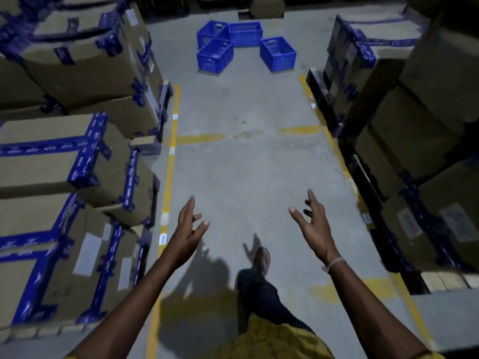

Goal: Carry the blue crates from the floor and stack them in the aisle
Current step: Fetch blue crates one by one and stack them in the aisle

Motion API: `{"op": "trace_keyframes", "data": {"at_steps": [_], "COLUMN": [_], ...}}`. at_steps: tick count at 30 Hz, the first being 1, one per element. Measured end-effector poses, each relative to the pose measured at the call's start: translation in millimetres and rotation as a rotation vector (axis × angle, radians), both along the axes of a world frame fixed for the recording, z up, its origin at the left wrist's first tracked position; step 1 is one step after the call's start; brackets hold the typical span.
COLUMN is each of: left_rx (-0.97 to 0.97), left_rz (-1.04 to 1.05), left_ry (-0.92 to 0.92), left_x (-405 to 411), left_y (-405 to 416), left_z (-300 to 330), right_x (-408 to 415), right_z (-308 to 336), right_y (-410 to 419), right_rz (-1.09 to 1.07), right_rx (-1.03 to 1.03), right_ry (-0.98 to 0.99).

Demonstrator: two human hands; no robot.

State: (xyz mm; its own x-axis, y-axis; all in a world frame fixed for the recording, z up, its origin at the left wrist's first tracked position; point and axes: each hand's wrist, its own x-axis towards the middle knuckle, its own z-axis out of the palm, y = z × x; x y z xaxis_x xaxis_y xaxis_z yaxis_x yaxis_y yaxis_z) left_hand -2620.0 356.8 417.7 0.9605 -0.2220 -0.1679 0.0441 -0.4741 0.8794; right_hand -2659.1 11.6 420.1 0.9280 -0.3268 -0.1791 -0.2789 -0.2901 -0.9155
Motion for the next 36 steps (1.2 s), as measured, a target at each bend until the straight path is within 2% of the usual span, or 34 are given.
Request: {"op": "trace_keyframes", "data": {"at_steps": [7, 15, 20, 25, 28, 36], "left_rx": [-0.072, -0.180, -0.191, -0.186, -0.188, -0.152], "left_rz": [0.037, 0.164, 0.191, 0.164, 0.140, -0.052], "left_ry": [-0.035, -0.115, -0.148, -0.181, -0.138, -0.120], "left_x": [186.7, 389.9, 513.1, 671.6, 767.0, 988.9], "left_y": [-26.4, -45.4, -43.3, -37.4, -38.4, -69.4], "left_z": [5.3, 19.7, 8.9, -10.5, -16.7, 13.5], "right_x": [194.7, 424.2, 562.9, 707.5, 783.8, 949.4], "right_z": [3.6, 40.8, 37.6, 20.5, 15.1, 17.1], "right_y": [-46.8, -70.8, -75.6, -75.5, -74.8, -94.3], "right_rz": [-0.009, 0.093, 0.122, 0.083, 0.029, -0.096], "right_rx": [0.075, 0.043, 0.021, 0.015, 0.035, 0.077], "right_ry": [-0.013, -0.033, -0.043, -0.064, -0.043, -0.046]}}
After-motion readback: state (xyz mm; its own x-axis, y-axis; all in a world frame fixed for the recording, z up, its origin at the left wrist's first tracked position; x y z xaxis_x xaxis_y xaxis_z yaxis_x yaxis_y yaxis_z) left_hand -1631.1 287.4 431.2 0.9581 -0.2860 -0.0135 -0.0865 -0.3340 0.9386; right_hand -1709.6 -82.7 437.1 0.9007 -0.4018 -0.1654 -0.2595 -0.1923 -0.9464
